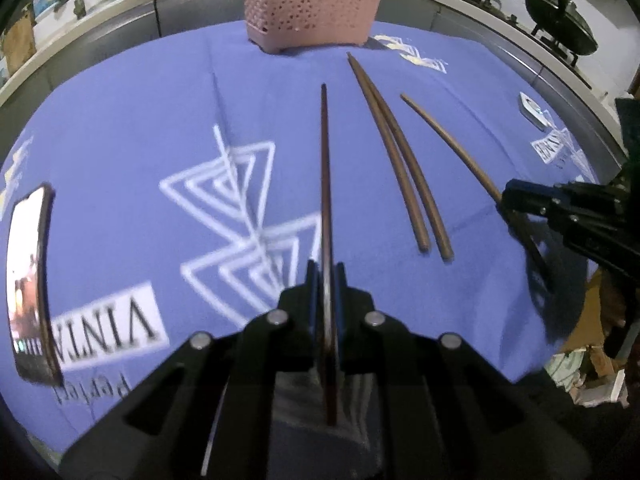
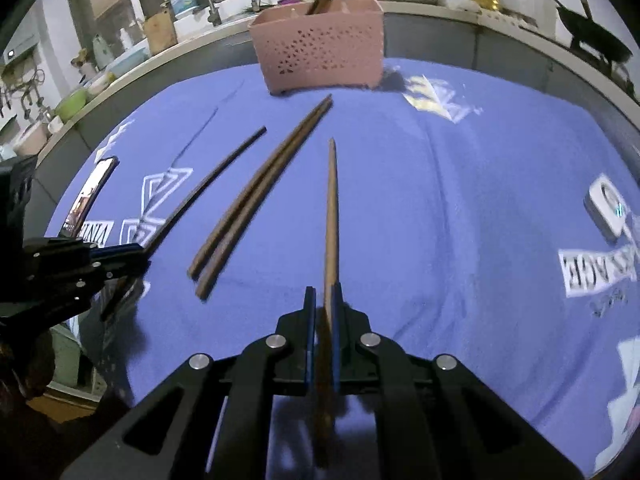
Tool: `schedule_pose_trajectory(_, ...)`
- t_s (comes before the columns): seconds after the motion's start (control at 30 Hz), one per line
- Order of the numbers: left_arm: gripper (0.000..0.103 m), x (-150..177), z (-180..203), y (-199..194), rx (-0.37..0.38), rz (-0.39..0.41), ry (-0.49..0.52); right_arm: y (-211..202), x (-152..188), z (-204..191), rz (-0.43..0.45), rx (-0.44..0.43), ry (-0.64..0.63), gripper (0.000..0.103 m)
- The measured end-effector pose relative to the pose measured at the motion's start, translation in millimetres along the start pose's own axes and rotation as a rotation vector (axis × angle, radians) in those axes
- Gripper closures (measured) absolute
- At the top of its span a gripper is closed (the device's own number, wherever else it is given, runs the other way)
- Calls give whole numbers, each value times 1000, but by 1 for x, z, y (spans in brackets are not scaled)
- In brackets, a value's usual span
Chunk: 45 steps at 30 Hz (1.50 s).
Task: Organize utensils
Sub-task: 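Grasp a chopstick with the left tool while the right tool grasps another, then carry both chopsticks upright over the pink caddy and open both tools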
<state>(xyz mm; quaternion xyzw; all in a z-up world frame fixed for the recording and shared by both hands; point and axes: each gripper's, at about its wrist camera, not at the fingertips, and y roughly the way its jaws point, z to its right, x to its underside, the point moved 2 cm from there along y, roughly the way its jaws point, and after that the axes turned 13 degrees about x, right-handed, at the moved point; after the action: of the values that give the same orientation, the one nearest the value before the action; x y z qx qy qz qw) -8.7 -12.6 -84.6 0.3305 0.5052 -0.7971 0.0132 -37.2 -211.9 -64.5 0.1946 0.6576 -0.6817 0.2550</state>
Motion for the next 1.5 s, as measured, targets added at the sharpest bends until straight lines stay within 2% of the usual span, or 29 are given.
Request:
schedule_pose_trajectory(0.3,96,-68,-4,37,-29,-1,59,51,-57,5,-54,-16,27,95)
schedule_pose_trajectory(0.47,98,-89,-9,47,-3,10,42,62,-69,8,-57,-63,34,95)
schedule_pose_trajectory(0.57,99,-92,-12,42,40,13,2,57,-70,9,-57,-87,40,97)
schedule_pose_trajectory(0.67,99,-94,-7,12,73,94,6,25,-77,15,49,-110,68,97)
schedule_pose_trajectory(0.83,99,-93,10,-65,122,276,49,-47,-87,23,278,-158,92,97)
schedule_pose_trajectory(1.0,99,-79,30,-122,123,410,105,-103,-85,28,448,-202,120,97)
schedule_pose_trajectory(1.17,98,-73,38,-133,102,433,131,-117,-83,25,487,-176,100,98)
schedule_pose_trajectory(1.5,98,-72,36,-131,81,436,131,-108,-82,23,448,-172,116,98)
